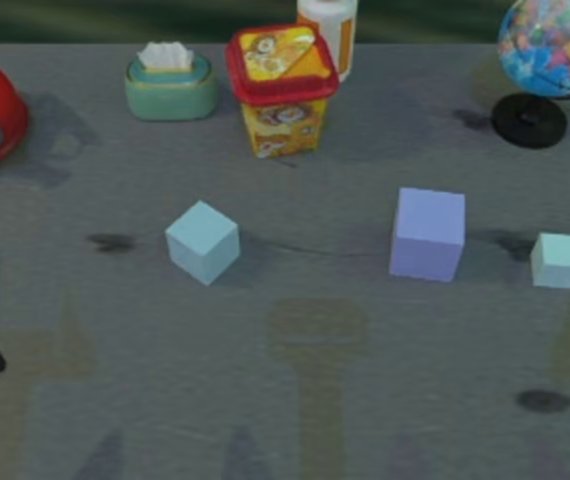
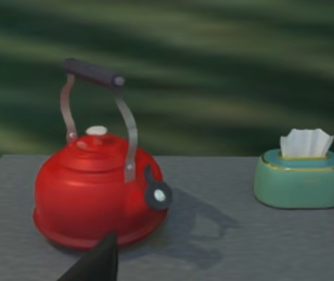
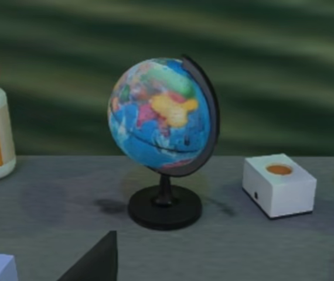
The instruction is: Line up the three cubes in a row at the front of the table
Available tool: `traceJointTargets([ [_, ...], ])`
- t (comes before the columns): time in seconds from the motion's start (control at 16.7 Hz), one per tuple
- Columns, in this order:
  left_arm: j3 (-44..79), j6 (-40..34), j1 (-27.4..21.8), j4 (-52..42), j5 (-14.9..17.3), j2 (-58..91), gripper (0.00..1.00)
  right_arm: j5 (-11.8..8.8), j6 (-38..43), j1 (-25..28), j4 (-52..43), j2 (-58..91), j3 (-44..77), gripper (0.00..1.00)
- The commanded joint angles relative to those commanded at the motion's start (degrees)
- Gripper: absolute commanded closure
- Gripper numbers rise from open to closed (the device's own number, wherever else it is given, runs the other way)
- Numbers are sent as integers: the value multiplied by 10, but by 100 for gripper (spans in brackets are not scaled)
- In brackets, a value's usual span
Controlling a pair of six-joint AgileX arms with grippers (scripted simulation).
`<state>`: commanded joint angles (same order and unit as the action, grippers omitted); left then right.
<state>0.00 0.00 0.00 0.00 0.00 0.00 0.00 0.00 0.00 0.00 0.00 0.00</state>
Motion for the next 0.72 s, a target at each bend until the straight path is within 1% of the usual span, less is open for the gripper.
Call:
traceJointTargets([
  [0.18, 0, 0, 0, 0, 0, 0, 0, 0, 1, 1, -3, 6, 6, 0],
  [0.36, 0, 0, 0, 0, 0, 0, 0, -2, 10, 7, -33, 60, 57, 0],
  [0.54, 0, 0, 0, 0, 0, 0, 0, -3, 26, 16, -94, 168, 149, 0],
  [0.72, 0, 0, 0, 0, 0, 0, 0, -2, 45, 26, -179, 321, 265, 0],
])
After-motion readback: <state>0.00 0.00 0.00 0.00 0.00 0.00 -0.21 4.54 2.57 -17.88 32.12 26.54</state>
